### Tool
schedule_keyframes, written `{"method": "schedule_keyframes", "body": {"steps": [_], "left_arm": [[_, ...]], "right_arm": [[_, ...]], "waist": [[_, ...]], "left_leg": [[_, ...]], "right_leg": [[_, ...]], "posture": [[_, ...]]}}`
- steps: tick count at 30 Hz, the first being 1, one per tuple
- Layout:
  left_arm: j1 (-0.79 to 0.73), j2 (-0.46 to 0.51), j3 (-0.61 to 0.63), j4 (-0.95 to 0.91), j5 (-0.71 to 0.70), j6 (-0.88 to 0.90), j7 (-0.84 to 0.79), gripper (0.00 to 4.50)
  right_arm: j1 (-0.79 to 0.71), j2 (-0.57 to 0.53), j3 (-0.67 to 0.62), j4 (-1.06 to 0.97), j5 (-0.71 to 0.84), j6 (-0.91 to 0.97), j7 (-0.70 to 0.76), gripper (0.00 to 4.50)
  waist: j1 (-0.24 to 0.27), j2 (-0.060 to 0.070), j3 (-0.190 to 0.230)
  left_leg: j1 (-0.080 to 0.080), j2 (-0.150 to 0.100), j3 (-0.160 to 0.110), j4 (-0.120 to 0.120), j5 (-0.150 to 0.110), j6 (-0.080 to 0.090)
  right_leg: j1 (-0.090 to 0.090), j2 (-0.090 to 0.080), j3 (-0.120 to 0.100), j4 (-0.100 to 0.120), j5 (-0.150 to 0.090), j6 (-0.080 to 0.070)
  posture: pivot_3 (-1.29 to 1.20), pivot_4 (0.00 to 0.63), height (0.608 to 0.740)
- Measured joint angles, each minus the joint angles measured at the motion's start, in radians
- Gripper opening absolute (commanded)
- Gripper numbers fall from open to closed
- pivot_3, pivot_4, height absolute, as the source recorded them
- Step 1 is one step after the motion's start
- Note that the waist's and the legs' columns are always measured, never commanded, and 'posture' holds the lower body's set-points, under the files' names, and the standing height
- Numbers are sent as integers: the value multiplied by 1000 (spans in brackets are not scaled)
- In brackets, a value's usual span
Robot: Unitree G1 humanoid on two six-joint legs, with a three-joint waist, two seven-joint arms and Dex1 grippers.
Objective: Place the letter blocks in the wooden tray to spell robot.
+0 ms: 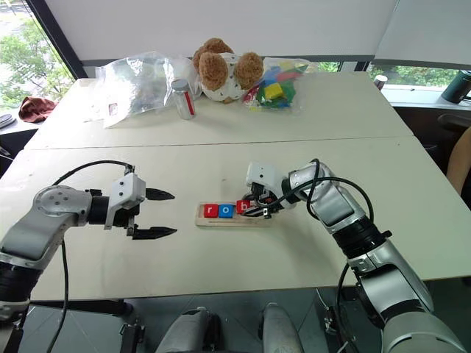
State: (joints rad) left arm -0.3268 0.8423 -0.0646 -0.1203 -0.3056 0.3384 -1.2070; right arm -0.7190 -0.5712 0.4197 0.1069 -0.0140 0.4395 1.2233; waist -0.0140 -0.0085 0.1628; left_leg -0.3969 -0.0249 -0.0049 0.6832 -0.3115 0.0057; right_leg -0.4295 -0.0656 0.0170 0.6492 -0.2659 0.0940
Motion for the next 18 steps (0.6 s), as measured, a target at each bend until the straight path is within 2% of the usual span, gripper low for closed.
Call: {"method": "schedule_keyframes", "body": {"steps": [18], "left_arm": [[0, -20, -2, 10, 19, -16, 17, 4500]], "right_arm": [[-1, 73, 17, 34, -14, -11, -29, 1149]], "waist": [[0, 0, 0]], "left_leg": [[0, 0, 0, 0, 0, 0]], "right_leg": [[0, 0, 0, 0, 0, 0]], "posture": [[0, 150, 740]]}}
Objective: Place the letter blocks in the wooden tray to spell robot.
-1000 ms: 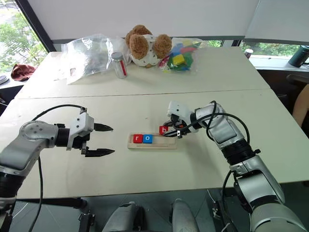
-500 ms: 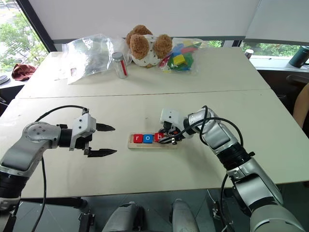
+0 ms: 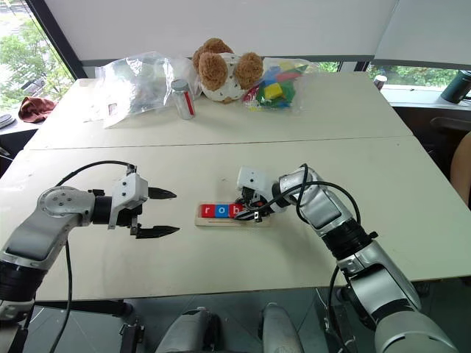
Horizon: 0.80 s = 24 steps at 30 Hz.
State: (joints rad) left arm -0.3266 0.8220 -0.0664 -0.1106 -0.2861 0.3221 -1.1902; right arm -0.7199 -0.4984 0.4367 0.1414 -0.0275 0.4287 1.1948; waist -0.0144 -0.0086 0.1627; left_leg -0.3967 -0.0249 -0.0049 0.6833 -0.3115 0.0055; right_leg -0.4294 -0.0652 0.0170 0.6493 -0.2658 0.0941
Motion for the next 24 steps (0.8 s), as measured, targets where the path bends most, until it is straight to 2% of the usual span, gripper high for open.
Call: {"method": "schedule_keyframes", "body": {"steps": [5, 6, 8, 11, 12, 18, 24], "left_arm": [[1, -2, 0, 0, 3, 0, 6, 4500], [1, -4, 0, 0, 3, 0, 7, 4500], [1, -5, 0, 0, 4, -1, 10, 4500], [1, -8, -1, 0, 8, -2, 12, 4500], [1, -10, -1, 0, 12, -5, 12, 4500], [1, -19, -3, 21, 23, -25, 12, 4500], [0, -22, -3, 31, 27, -30, 13, 4500]], "right_arm": [[0, 7, 1, 2, -1, 0, -5, 1149], [0, 8, 2, 3, -2, 0, -8, 1949], [0, 9, 4, 3, -4, 0, -11, 2570], [-3, 10, 1, 3, -8, 0, -22, 4118], [-5, 10, 0, 3, -8, 1, -27, 4475], [-5, 10, -5, -3, 3, 29, -32, 4475], [-7, 7, -71, -77, 49, 90, -51, 4475]], "waist": [[0, 0, 0], [0, 0, 0], [0, 0, 0], [0, 0, 0], [0, 0, 0], [0, 0, 0], [1, 0, 0]], "left_leg": [[0, 0, 0, 0, 0, 0], [0, 0, 0, 0, 0, 0], [0, 0, 0, 0, 0, 0], [0, 0, 0, 0, 0, 0], [0, 0, 0, 0, 0, -1], [0, 0, 0, 0, 0, 0], [0, 0, 0, 0, 0, 0]], "right_leg": [[0, 0, 0, 0, 0, 0], [0, 0, 0, 0, 0, 0], [0, 0, 0, 0, 0, 0], [0, 0, 0, 0, 0, 0], [0, 0, 0, 0, 0, 0], [0, 0, 0, 0, 0, 0], [0, 0, 0, 0, 0, 0]], "posture": [[0, 150, 740], [0, 150, 740], [0, 150, 740], [0, 150, 740], [0, 150, 740], [0, 150, 740], [0, 150, 740]]}}
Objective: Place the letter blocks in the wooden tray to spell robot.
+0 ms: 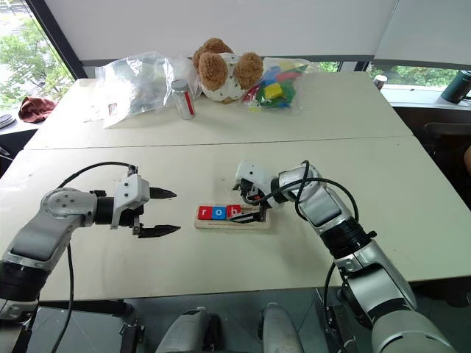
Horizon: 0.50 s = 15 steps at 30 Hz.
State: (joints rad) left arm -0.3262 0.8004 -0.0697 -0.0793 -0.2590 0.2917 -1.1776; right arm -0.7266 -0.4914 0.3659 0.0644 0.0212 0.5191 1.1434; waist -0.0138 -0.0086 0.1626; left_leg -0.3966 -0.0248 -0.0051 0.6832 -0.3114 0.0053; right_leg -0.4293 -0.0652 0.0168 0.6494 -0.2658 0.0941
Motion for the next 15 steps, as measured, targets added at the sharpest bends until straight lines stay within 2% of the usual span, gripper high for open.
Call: {"method": "schedule_keyframes", "body": {"steps": [6, 15], "left_arm": [[-7, -17, -12, 5, 8, -1, 1, 4500], [-30, -18, -26, 11, 9, -1, -1, 4500]], "right_arm": [[48, -9, -27, -83, 36, 42, -18, 4475], [101, -9, -6, -104, 42, 68, -28, 4475]], "waist": [[1, 0, 0], [-1, 0, 0]], "left_leg": [[0, 0, 0, 0, 0, 0], [0, 0, 0, 0, 0, 0]], "right_leg": [[0, 0, 0, 0, 0, 0], [0, 0, 0, 0, 0, 0]], "posture": [[0, 150, 740], [0, 150, 740]]}}
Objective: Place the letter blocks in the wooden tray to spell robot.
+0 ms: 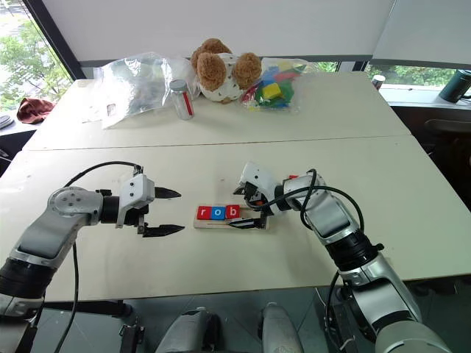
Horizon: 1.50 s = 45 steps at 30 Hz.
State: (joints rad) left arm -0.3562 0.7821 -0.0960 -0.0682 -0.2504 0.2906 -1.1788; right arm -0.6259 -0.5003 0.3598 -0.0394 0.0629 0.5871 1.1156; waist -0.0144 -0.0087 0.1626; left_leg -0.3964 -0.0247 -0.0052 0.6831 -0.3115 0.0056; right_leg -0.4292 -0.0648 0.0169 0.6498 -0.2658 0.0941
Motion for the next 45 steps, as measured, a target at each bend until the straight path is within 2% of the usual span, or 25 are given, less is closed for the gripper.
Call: {"method": "schedule_keyframes", "body": {"steps": [14, 18, 21, 26, 27, 29, 32, 37, 45], "left_arm": [[0, 0, -1, 0, 0, 1, 2, 4500], [0, -2, -1, 0, 1, 0, 4, 4500], [0, -7, 0, -2, -3, 4, 13, 4500], [-2, -26, 13, -63, -62, 68, 34, 4500], [-8, -33, 15, -77, -75, 85, 44, 4500], [-16, -41, 16, -90, -89, 103, 56, 4500], [-47, -63, 17, -90, -99, 133, 78, 4500], [-89, -94, 12, -90, -114, 148, 91, 4500], [-81, -92, 9, -91, -114, 156, 94, 4500]], "right_arm": [[33, 0, 45, -46, 21, 46, -2, 4475], [35, 2, 43, -58, 13, 41, -52, 4475], [10, 5, -19, -56, -1, 68, -149, 4475], [-33, 79, -279, -184, -5, 315, -427, 4475], [-20, 110, -335, -232, -18, 379, -505, 4475], [17, 129, -377, -274, -43, 437, -599, 4475], [116, 225, -455, -312, -99, 525, -775, 4475], [210, 358, -485, -320, -130, 550, -947, 4475], [183, 425, -509, -169, -105, 477, -1035, 4475]], "waist": [[1, 0, 0], [1, 0, 0], [2, 0, 0], [3, 0, 0], [4, 0, 0], [5, 0, -1], [3, 0, -1], [-7, 0, -1], [-6, 0, -1]], "left_leg": [[0, 0, 0, 0, 0, 0], [0, 0, 0, 0, 0, 0], [0, 0, 0, 0, 0, 0], [-1, 0, -2, -1, 2, -5], [-1, 0, -2, -1, 3, -5], [-1, 0, -2, -1, 2, -5], [-1, -1, -1, 0, 2, -4], [1, 0, 0, -1, 1, -2], [3, -1, 1, -1, 1, -2]], "right_leg": [[0, 0, 0, 0, 0, 0], [0, 0, 0, 0, 0, 0], [0, 0, 0, 0, 0, 0], [0, -1, 0, 0, 0, 0], [0, -1, 0, 0, 0, 0], [0, -1, 0, 0, 0, 0], [0, -1, 1, 0, 0, 0], [0, 1, 2, 3, 0, 0], [0, 2, 2, 3, 0, 0]], "posture": [[0, 150, 740], [0, 150, 740], [0, 150, 740], [0, 150, 740], [0, 150, 740], [0, 150, 740], [0, 150, 740], [0, 150, 740], [0, 150, 740]]}}
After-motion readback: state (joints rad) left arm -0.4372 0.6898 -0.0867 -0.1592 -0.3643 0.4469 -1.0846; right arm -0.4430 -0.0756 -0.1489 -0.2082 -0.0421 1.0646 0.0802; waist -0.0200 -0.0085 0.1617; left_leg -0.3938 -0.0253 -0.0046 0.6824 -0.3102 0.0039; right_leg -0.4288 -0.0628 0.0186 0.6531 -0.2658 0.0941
